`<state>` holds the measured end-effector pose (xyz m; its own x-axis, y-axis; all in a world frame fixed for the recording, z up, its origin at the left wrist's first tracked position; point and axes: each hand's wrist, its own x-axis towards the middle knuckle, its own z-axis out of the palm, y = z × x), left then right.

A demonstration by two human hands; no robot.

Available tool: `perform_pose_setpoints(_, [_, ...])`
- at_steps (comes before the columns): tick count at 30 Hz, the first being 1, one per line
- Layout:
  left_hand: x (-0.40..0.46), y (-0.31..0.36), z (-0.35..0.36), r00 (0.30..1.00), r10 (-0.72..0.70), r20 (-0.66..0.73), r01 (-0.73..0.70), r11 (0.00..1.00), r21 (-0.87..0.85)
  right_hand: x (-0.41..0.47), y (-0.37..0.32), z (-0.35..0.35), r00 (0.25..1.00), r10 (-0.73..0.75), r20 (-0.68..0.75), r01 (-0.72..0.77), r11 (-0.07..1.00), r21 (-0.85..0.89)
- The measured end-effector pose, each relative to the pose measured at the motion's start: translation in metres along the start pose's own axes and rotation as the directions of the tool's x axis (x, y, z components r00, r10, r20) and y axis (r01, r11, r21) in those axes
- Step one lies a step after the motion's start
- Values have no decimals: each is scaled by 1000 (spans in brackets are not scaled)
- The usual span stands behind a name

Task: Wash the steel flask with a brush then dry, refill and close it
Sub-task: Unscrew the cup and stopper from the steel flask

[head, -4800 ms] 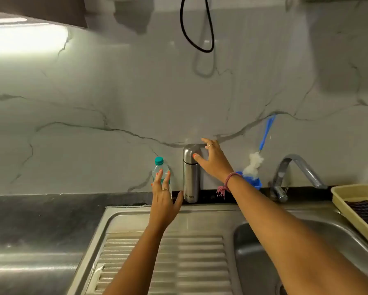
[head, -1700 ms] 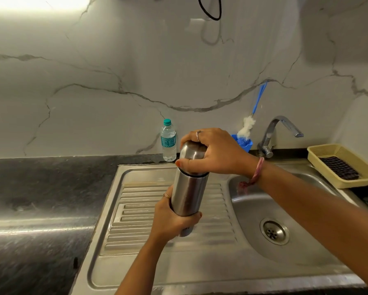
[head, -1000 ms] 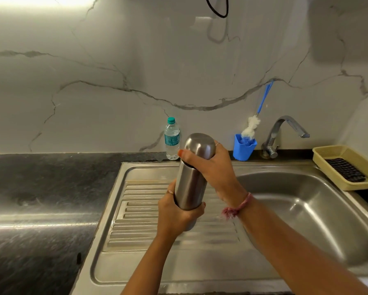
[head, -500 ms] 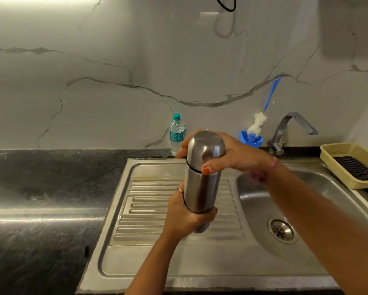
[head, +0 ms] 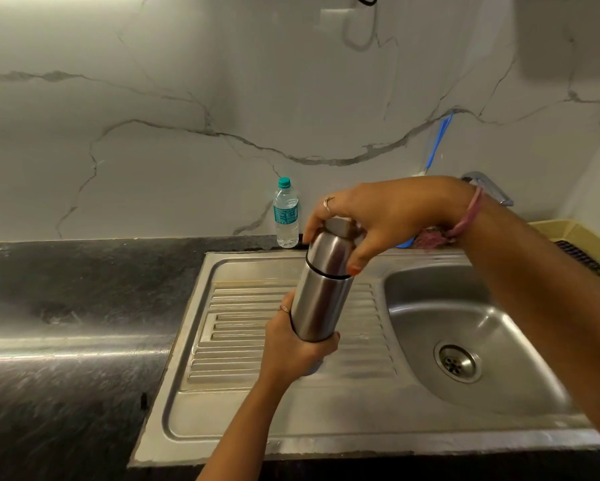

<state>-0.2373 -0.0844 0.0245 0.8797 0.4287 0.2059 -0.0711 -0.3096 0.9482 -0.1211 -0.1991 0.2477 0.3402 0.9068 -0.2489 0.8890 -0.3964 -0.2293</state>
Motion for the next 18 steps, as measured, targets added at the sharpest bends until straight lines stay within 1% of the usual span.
perform_pose_setpoints(1, [0,-2,0,1000,-1,-2,1,1000,2,-2,3,-3,998,-47,29,46,998,35])
perform_pose_setpoints(2, [-1,-3,-1,1000,-3,-6,3,1000,5,-5,4,-5,997,-64,52,60,995,80])
perform_pose_setpoints(3, [-1,-3,-2,1000,-7,-11,7,1000,6,-6,4,-6,997,-49,64,42,992,115])
perform_pose_setpoints(5, [-1,-4,-3,1000,-16,-22,16,1000,2,-3,2,0,997,55,60,-60,994,93])
perform_pose_setpoints(6, [-1,-4,-3,999,-20,-25,20,1000,1,0,1,5,992,115,45,-118,991,66])
perform_pose_setpoints(7, [-1,-4,-4,1000,-20,-23,20,1000,2,4,-1,10,989,144,11,-145,989,34])
perform_pose_setpoints(9, [-2,-3,-5,1000,-15,-17,15,1000,-6,11,-3,14,993,114,-38,-114,993,3])
perform_pose_setpoints(10, [-3,-4,-6,1000,-10,-18,10,1000,-9,12,-2,11,997,74,-25,-74,997,14])
perform_pose_setpoints(12, [-4,-5,-7,1000,-4,-25,4,1000,0,10,2,5,998,2,57,-4,1000,26])
perform_pose_setpoints(13, [-4,-7,-7,1000,-3,-31,3,1000,7,9,3,4,997,-2,82,0,1000,28])
perform_pose_setpoints(15, [-4,-9,-8,999,-4,-40,5,1000,21,11,-1,9,994,70,85,-74,997,37])
perform_pose_setpoints(17, [-3,-11,-8,999,-9,-43,10,999,37,18,-4,18,992,125,23,-126,991,43])
perform_pose_setpoints(18, [-2,-12,-9,999,-11,-44,13,999,40,21,-4,20,992,126,5,-126,991,54])
